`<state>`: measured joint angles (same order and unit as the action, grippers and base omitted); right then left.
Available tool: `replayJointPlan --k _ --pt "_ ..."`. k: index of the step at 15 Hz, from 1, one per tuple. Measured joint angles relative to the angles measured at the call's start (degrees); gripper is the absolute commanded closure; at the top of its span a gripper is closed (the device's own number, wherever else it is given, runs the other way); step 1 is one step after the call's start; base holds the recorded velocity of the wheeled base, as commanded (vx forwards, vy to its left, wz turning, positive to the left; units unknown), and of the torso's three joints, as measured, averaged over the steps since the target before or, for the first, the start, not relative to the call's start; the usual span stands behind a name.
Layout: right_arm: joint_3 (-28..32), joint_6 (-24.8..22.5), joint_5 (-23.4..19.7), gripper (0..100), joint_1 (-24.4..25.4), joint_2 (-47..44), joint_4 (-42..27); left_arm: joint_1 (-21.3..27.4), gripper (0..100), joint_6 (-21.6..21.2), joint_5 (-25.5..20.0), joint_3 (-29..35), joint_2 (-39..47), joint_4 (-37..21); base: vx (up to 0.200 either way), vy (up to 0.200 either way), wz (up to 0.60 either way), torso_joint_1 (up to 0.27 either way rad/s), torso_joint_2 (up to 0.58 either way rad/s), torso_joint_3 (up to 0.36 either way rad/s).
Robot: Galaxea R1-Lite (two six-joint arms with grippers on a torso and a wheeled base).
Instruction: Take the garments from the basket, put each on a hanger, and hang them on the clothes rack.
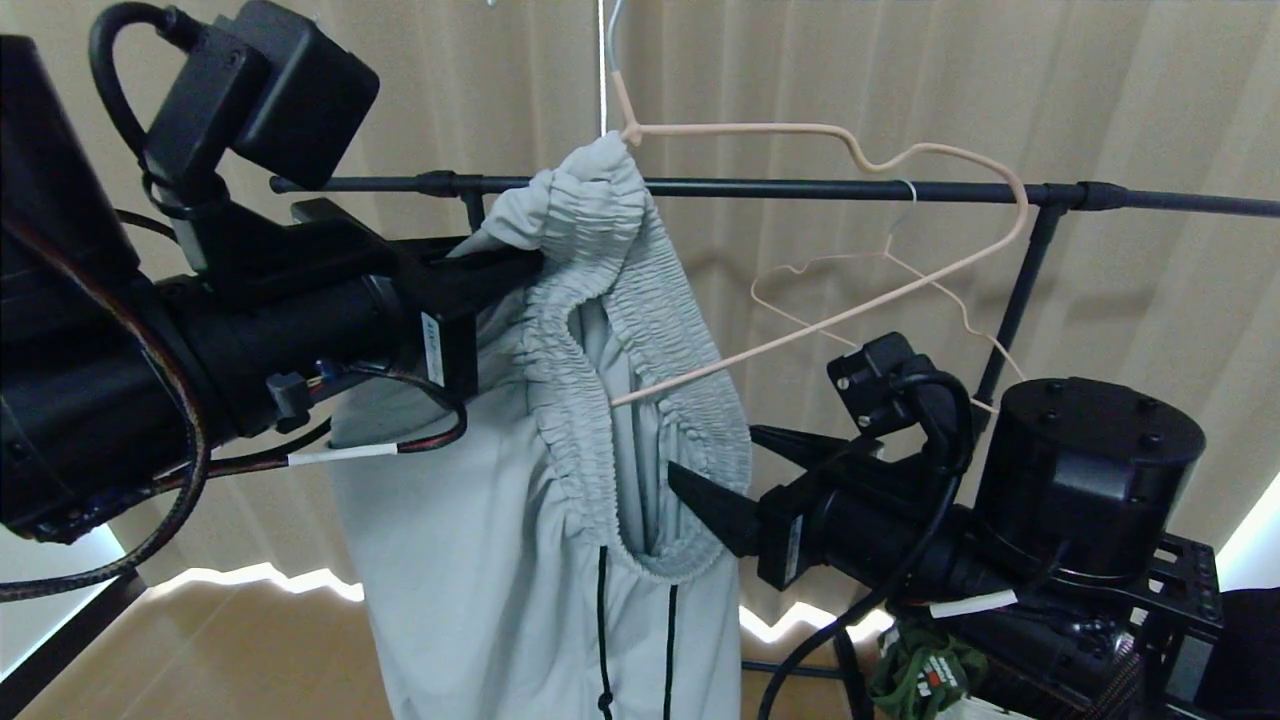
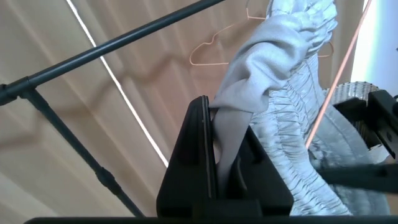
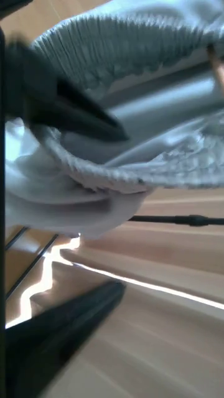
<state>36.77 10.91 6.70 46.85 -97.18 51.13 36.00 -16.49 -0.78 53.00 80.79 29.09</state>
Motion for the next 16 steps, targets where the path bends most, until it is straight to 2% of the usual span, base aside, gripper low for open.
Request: replayJointPlan --k 4,7,9,12,14,16 --pt "-0.28 -0.10 0.54 100 -2.32 0.22 0.09 -1.90 100 -1.16 0.21 0.05 0.11 0.00 0.000 0.000 0.00 0.000 0.00 0.000" --pt "0.44 -0.18 0.46 100 -5.95 1.24 0.07 -4.89 100 -5.42 0.29 -0.48 0.85 0.02 0.000 0.000 0.00 0.000 0.00 0.000" --pt "1.51 -0.22 0.29 100 -10.03 2.04 0.00 -6.40 100 -9.89 0.27 -1.96 1.16 0.11 0.000 0.000 0.00 0.000 0.00 0.000" --pt "4.02 -0.27 0.10 100 -15.46 2.61 -0.06 -8.03 100 -11.17 0.29 -3.01 1.40 0.22 0.000 0.000 0.00 0.000 0.00 0.000" --pt "4.99 -0.32 0.13 100 -17.03 2.80 -0.50 -9.30 100 -12.06 0.27 -3.58 1.38 0.26 0.000 0.000 0.00 0.000 0.00 0.000" --pt "5.32 -0.38 0.07 100 -17.91 2.78 -0.66 -11.67 100 -15.31 0.35 -4.77 1.33 0.26 0.000 0.000 0.00 0.000 0.00 0.000"
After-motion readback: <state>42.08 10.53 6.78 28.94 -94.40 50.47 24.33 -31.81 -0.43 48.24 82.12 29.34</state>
